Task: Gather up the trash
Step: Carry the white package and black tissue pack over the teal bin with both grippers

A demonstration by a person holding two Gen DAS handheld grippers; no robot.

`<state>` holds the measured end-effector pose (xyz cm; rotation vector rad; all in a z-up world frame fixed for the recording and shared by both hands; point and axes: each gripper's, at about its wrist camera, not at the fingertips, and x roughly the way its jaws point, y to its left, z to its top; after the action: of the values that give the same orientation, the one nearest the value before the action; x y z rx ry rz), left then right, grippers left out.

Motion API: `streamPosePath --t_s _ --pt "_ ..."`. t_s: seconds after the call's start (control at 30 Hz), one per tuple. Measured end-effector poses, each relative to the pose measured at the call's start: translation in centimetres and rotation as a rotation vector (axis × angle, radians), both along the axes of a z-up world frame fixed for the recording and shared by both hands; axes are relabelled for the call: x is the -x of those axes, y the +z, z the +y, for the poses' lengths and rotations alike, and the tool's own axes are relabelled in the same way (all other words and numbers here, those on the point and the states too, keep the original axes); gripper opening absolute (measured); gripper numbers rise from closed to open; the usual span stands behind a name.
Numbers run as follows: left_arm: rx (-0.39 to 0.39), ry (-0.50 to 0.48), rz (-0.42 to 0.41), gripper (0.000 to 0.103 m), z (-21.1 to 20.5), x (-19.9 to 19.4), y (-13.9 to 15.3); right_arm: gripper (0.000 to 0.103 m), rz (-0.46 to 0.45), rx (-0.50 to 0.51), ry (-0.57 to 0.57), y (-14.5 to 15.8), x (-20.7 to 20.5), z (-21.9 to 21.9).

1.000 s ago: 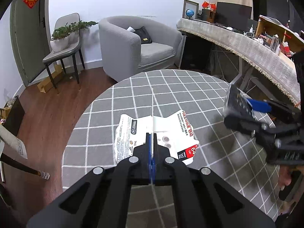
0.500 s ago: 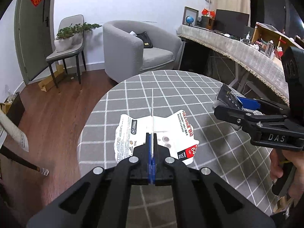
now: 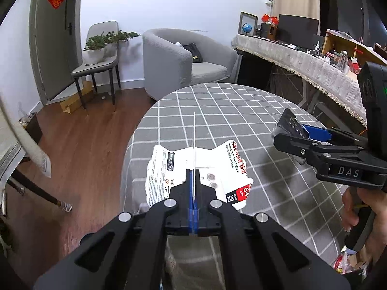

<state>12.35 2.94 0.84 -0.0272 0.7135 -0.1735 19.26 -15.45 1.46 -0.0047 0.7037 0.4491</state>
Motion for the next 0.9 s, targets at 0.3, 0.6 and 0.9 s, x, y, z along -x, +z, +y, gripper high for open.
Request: streamPosePath --t_s 0.3,0.6,0.9 --pt "-0.026 -0.019 -0.002 0.001 1.2 3.5 0.0 0.077 -0.008 -0.011 0.012 -0.2 3.1 1.4" --pt "-0.034 0.031 0.004 0.001 4.4 5.2 -0.5 0.077 -0.016 -0.014 0.054 -0.2 4.9 4.3" --pt "-0.026 0.099 0.021 0.002 8.9 6.1 -1.4 0.077 -0.022 -0.008 0.112 -0.2 5.6 8.0"
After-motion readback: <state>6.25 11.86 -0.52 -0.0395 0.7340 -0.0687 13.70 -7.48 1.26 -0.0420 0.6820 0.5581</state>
